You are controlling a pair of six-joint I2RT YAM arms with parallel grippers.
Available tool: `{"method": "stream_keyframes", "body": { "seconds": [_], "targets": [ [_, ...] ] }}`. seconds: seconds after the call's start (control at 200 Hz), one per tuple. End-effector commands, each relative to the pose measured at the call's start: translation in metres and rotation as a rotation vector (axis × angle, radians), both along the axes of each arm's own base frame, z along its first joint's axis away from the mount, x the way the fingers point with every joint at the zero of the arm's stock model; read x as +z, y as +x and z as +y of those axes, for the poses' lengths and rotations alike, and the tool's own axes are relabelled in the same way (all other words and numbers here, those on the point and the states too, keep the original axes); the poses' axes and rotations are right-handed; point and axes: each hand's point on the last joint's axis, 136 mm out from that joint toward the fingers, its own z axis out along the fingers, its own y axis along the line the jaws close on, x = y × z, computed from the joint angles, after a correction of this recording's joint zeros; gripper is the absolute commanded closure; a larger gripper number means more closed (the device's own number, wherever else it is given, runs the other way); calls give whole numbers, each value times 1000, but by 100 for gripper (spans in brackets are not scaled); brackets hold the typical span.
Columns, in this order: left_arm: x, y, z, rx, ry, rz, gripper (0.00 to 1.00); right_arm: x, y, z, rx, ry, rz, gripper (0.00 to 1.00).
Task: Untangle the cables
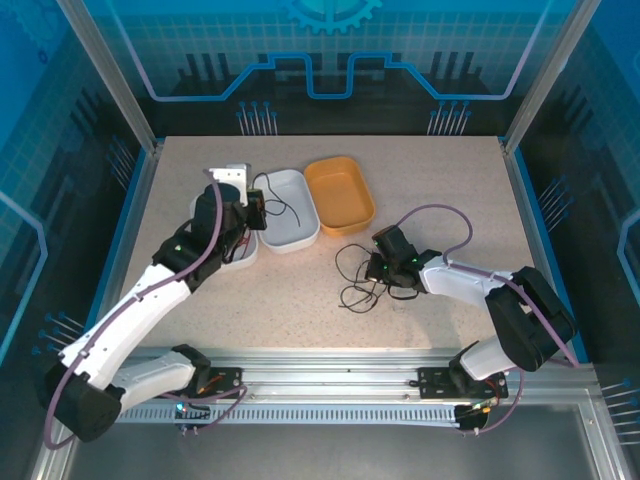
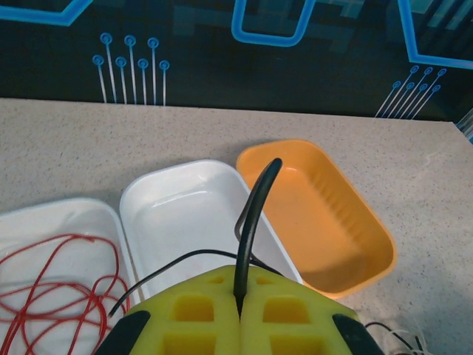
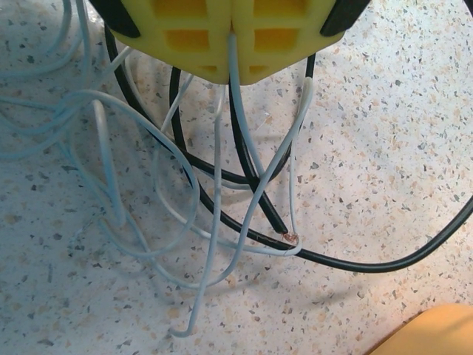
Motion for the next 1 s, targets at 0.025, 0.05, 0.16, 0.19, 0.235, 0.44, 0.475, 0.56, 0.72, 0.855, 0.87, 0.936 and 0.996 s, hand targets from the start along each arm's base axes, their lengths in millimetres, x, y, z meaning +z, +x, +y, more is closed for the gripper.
{"method": "stream_keyframes", "body": {
  "seconds": [0.025,0.05,0.16,0.19,0.235,0.44,0.475,0.56,0.72,0.855,0.87,0.936,0.996],
  "targets": [
    [23,24,-5,-23,6,-54,99,6,-1,1,13,10,-9,100],
    [19,28,-4,-21,10,-32,98,6,-1,2,14,11,-9,100],
    [4,42,-5,-37,-11,69,98,7,-1,2,17,10,-10,100],
    [-2,45,-6,-49,-17,99,98,7,-1,3,16,10,-10,100],
    [-9,50,-6,-58,-22,148,98,8,-1,3,18,8,-8,100],
    [-41,65,-5,-128,-45,358,99,9,-2,3,24,5,-6,100],
    [-46,67,-4,-140,-50,383,99,9,-2,3,24,4,-5,100],
    [-55,73,0,-157,-68,432,100,10,-2,2,24,1,-5,100],
    [-71,79,1,-226,-78,511,100,10,-4,1,23,-2,-4,100],
    [-81,83,-11,-320,-91,547,100,10,-4,0,22,-5,-6,100],
    [-83,84,-12,-329,-93,554,100,10,-4,0,22,-6,-6,100],
    [-93,87,-16,-353,-92,593,100,10,-4,0,22,-5,-6,100],
    [-101,91,-19,-374,-92,624,100,10,-4,0,22,-5,-6,100]
  ]
}}
